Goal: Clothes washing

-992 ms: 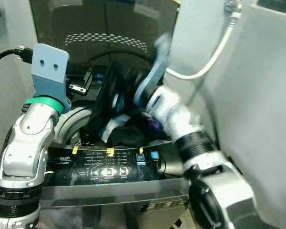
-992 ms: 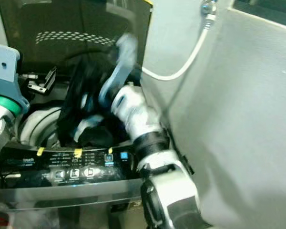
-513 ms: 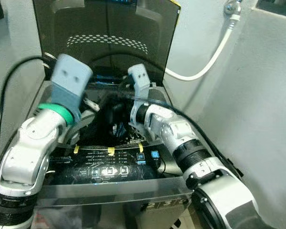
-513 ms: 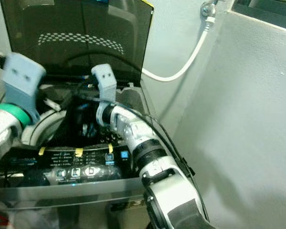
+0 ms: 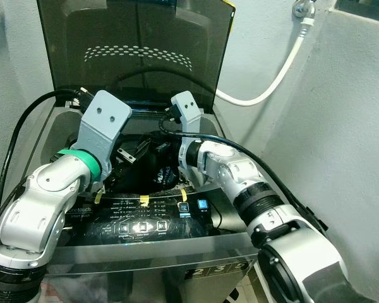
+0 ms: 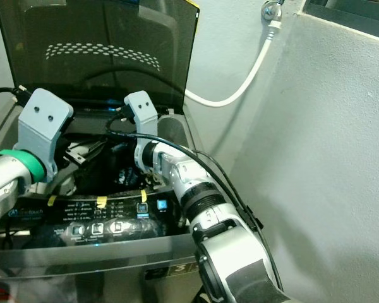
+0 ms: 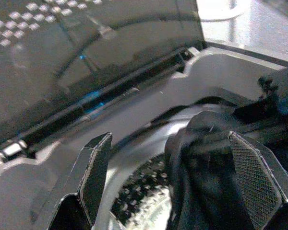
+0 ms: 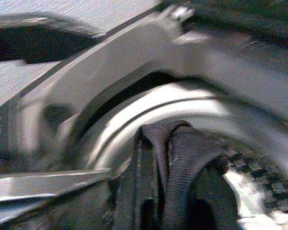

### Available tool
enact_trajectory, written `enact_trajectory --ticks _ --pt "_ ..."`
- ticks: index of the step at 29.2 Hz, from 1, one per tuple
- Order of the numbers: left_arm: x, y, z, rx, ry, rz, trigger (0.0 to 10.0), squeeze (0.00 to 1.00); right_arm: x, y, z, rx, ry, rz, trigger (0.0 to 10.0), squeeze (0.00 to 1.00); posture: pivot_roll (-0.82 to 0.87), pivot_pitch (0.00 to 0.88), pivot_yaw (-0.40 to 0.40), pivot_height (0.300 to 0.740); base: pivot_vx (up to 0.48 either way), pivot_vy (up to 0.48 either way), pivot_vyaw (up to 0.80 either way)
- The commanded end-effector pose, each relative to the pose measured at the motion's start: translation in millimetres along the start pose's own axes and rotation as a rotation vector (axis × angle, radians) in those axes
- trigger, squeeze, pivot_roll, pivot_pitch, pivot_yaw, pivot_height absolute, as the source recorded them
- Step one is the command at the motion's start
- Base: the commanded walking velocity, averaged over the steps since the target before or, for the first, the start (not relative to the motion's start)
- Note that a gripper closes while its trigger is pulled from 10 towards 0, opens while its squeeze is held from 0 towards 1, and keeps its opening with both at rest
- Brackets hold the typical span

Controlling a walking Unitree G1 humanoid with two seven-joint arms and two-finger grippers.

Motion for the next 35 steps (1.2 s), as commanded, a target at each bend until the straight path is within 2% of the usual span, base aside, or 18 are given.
enact_trajectory --ticks 1,9,10,11,13,14,15,16,18,22,24,29,30,31,32,34,35 --pt "-1.9 -6.0 3 0.013 0.015 -0.034 10.0 0.0 -0.2 2.8 4 0.021 0.005 0.042 10.0 1.0 0.06 0.04 -0.05 0.74 0.0 0.0 0.0" --pt "-3.8 -3.8 8 0.004 0.018 -0.028 10.0 0.0 -1.5 1.4 9 0.035 -0.011 0.048 10.0 1.0 0.07 0.035 -0.047 0.74 0.0 0.0 0.0" --pt "-4.1 -4.1 8 0.003 0.017 -0.03 10.0 0.0 -3.1 -4.2 11 0.029 -0.021 0.012 10.0 0.0 0.07 0.032 -0.045 0.74 0.0 0.0 0.0" --pt "-4.1 -4.1 8 0.003 0.017 -0.03 10.0 0.0 -3.1 -4.2 11 0.029 -0.021 0.012 10.0 0.0 0.07 0.032 -0.045 0.74 0.0 0.0 0.0" --pt "-4.4 -4.3 9 0.0 0.017 -0.034 10.0 0.0 -10.8 -23.7 24 0.012 -0.084 -0.114 10.0 0.0 0.07 0.027 -0.046 0.74 0.0 0.0 0.0" --pt "-4.4 -4.3 9 0.0 0.017 -0.034 10.0 0.0 -10.8 -23.7 24 0.012 -0.084 -0.114 10.0 0.0 0.07 0.027 -0.046 0.74 0.0 0.0 0.0" --pt "-4.3 -3.5 10 -0.003 0.016 -0.032 10.0 0.0 -22.6 -43.8 37 -0.006 -0.141 -0.237 10.0 0.0 0.07 0.027 -0.046 0.74 0.0 0.0 0.0" --pt "-4.3 -3.5 10 -0.003 0.016 -0.032 10.0 0.0 -22.6 -43.8 37 -0.006 -0.141 -0.237 10.0 0.0 0.07 0.027 -0.046 0.74 0.0 0.0 0.0" --pt "-4.5 -2.2 12 -0.005 0.014 -0.026 10.0 0.0 -35.3 -60.2 45 -0.042 -0.158 -0.33 10.0 0.0 0.07 0.026 -0.043 0.74 0.0 0.0 0.0" --pt "-5.1 -1.8 12 -0.011 0.017 -0.025 10.0 0.0 -44.5 -68.6 47 -0.038 -0.149 -0.349 10.0 0.0 0.08 0.028 -0.039 0.74 0.0 0.0 0.0" --pt "-5.3 -1.2 10 -0.007 0.025 -0.025 10.0 0.0 -49.4 -63.6 38 -0.088 -0.054 -0.234 10.0 0.0 0.08 0.033 -0.029 0.74 0.0 0.0 0.0" --pt "-4.2 1.9 10 -0.008 0.018 -0.008 10.0 0.0 -57.8 -69.0 39 -0.126 -0.038 -0.242 10.0 0.0 0.08 0.037 -0.021 0.74 0.0 0.0 0.0" --pt "-2.2 6.6 12 -0.032 0.003 0.03 10.0 0.0 -68.2 -82.6 58 -0.123 -0.158 -0.369 10.0 0.0 0.08 0.037 -0.018 0.74 0.0 0.0 0.0" --pt "-2.2 6.6 12 -0.032 0.003 0.03 10.0 0.0 -68.2 -82.6 58 -0.123 -0.158 -0.369 10.0 0.0 0.08 0.037 -0.018 0.74 0.0 0.0 0.0" --pt "-0.1 13.4 15 -0.057 -0.028 0.083 10.0 0.0 -83.5 -95.8 76 -0.065 -0.307 -0.496 10.0 0.0 0.07 0.036 -0.017 0.74 0.0 0.0 0.0" --pt "-0.1 13.4 15 -0.057 -0.028 0.083 10.0 0.0 -83.5 -95.8 76 -0.065 -0.307 -0.496 10.0 0.0 0.07 0.036 -0.017 0.74 0.0 0.0 0.0" --pt "1.5 19.2 17 -0.074 -0.053 0.127 10.0 0.0 -98.9 -105.7 87 0.001 -0.434 -0.596 10.0 0.0 0.07 0.036 -0.018 0.74 0.0 0.0 0.0"
Point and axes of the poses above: a point about 5 cm out from each wrist's last joint towards the gripper, its own x axis pointing out of the wrist towards the gripper, its own z axis along the axis of the wrist's last joint, y = z × x, the point moved 4 cm from there along x, pointing out of the wrist towards the gripper, and after that the axes turned 9 degrees about -x, right-handed, at the moved point
